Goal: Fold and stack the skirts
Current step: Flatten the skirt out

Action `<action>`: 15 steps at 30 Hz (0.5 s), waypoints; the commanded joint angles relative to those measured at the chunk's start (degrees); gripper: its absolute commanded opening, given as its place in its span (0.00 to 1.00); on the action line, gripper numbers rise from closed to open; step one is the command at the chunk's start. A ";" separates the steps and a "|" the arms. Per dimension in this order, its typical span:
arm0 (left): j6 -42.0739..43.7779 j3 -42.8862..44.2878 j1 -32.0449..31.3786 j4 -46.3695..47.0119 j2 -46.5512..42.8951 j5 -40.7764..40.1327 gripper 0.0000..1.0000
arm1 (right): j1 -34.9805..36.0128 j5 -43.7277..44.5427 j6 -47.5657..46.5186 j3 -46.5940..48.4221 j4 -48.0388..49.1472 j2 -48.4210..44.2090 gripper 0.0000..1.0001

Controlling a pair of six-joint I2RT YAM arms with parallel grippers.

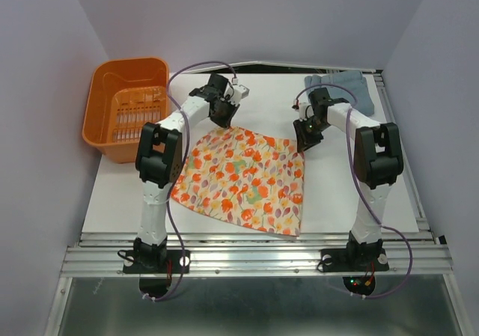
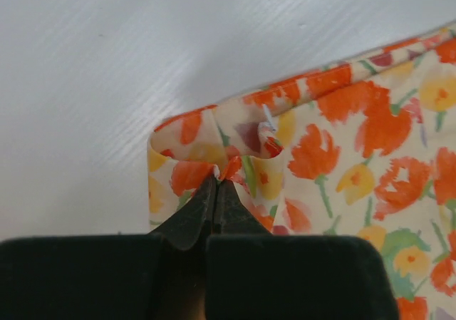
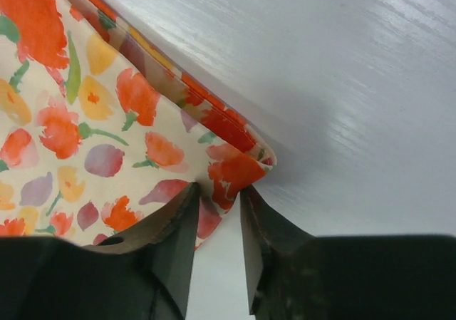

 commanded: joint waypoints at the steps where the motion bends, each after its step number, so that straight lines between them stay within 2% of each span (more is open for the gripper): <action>1: -2.82 -5.66 -5.34 5.17 -9.24 -1.80 0.00 | -0.33 -1.80 0.44 0.81 0.79 -0.62 0.31; 6: -6.61 -11.75 -10.27 9.94 -10.66 -7.70 0.00 | -0.33 -1.89 0.61 0.11 0.79 -1.06 0.16; 11: -10.04 -12.99 -11.33 11.43 -7.40 -12.10 0.00 | -0.33 -0.75 0.09 -0.51 0.70 -1.41 0.01; 15: -11.36 -12.64 -9.67 12.66 -6.79 -13.60 0.00 | -0.33 0.39 -0.44 -1.56 0.79 -2.46 0.01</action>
